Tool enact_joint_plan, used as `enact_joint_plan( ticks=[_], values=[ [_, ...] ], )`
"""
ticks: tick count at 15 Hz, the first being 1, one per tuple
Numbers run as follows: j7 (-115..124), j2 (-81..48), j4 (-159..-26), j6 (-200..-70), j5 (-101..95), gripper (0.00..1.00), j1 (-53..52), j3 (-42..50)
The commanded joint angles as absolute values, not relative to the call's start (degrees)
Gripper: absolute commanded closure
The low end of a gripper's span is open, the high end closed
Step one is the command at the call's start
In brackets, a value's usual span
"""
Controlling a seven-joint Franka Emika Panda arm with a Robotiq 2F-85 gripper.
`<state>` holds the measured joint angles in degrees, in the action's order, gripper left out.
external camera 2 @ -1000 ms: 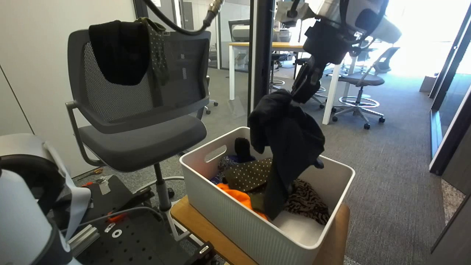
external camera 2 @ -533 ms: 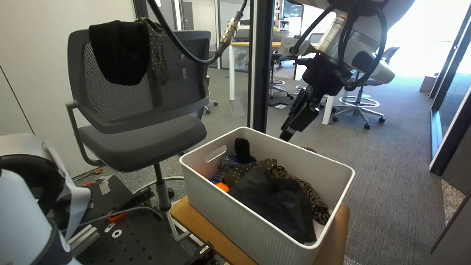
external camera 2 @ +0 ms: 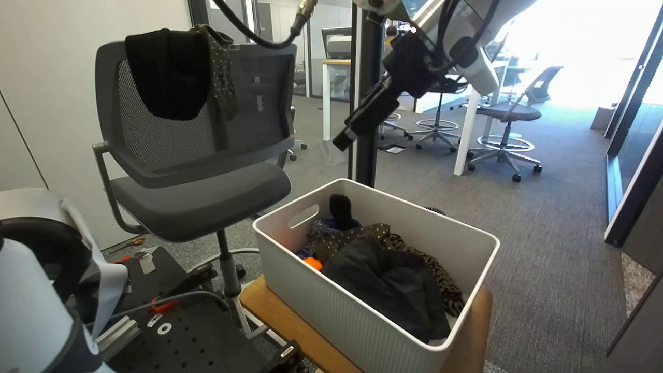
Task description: Put the sock on to the chair then the two shirts into the basket.
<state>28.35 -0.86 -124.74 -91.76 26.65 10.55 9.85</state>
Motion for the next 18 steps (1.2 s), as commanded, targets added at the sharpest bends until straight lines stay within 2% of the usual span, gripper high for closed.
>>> enact_joint_plan(
  ticks=[1,7,18],
  values=[
    [31.7,7.6,-130.3,-86.8,30.5,0.00,9.4,8.9],
    [30.5,10.7,-137.3,-80.7,39.9,0.00,6.4,4.7],
    [31.2,9.7,-148.7,-83.9,61.0,0.00,0.2,-3.4]
  ],
)
